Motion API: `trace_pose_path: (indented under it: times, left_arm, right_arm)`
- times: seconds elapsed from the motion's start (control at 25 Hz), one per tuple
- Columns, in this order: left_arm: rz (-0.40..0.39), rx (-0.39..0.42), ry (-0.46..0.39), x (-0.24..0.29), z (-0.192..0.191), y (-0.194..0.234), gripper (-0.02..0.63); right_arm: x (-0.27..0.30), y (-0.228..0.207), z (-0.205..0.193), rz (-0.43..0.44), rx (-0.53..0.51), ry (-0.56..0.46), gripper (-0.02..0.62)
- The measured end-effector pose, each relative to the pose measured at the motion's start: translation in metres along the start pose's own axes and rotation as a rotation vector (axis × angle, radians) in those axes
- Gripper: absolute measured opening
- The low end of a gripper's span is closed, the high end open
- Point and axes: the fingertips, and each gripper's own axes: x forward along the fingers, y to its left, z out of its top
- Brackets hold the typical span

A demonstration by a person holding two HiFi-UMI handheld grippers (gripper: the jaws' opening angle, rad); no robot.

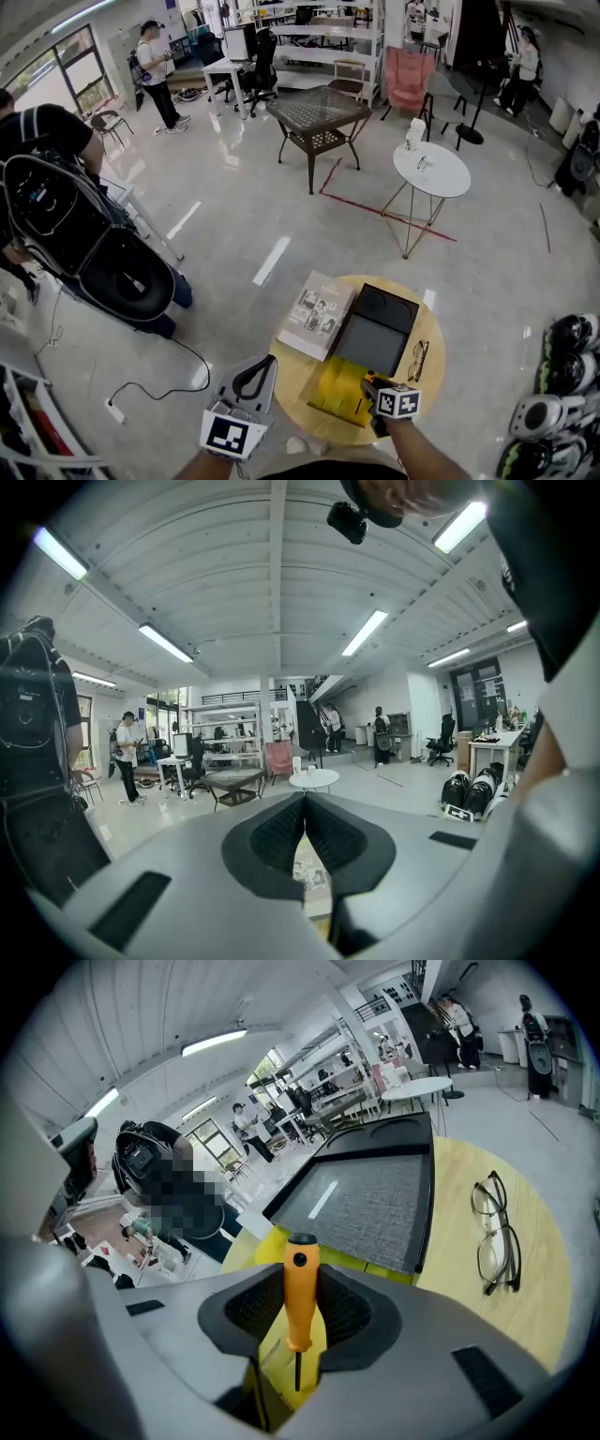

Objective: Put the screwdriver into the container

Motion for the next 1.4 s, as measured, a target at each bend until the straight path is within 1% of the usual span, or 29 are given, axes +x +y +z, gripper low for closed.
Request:
trace_pose_path:
  times: [0.16, 0.36, 0.52, 0.68, 0.88, 1.2, 1.32, 1.4]
  left_arm:
    - [0.013, -0.001, 0.005, -0.003, 0.004, 0.005, 0.017]
    - [0.023, 0.002, 0.011, -0.007, 0.001, 0.005, 0.017]
    - [0.028, 0.007, 0.02, -0.006, -0.009, 0.002, 0.017]
    - [0.024, 0.004, 0.026, -0.006, -0.009, -0.004, 0.017]
    - [0.008, 0.011, 0.021, -0.007, -0.007, -0.009, 0.017]
    - [-0.022, 0.026, 0.012, -0.015, -0.006, -0.019, 0.017]
    - [-0.023, 0.021, 0.009, -0.017, -0.008, -0.02, 0.017]
    - [-0.025, 0.019, 0.004, -0.021, -0.008, -0.02, 0.017]
  right_arm:
    - [0.009, 0.002, 0.0, 0.005, 0.014, 0.016, 0.123]
    - [0.017, -0.001, -0.009, -0.008, -0.013, 0.055, 0.123]
    - [0.026, -0.006, -0.017, -0.045, -0.084, 0.101, 0.123]
    - [0.028, -0.005, -0.019, -0.076, -0.138, 0.139, 0.123]
    - [0.033, 0.0, -0.026, -0.083, -0.201, 0.185, 0.127]
    - [0.036, 0.003, -0.037, -0.128, -0.304, 0.194, 0.138]
    - [0.037, 0.0, -0.039, -0.138, -0.313, 0.195, 0.127]
    - [0.035, 0.002, -0.038, -0.133, -0.296, 0.176, 0.127]
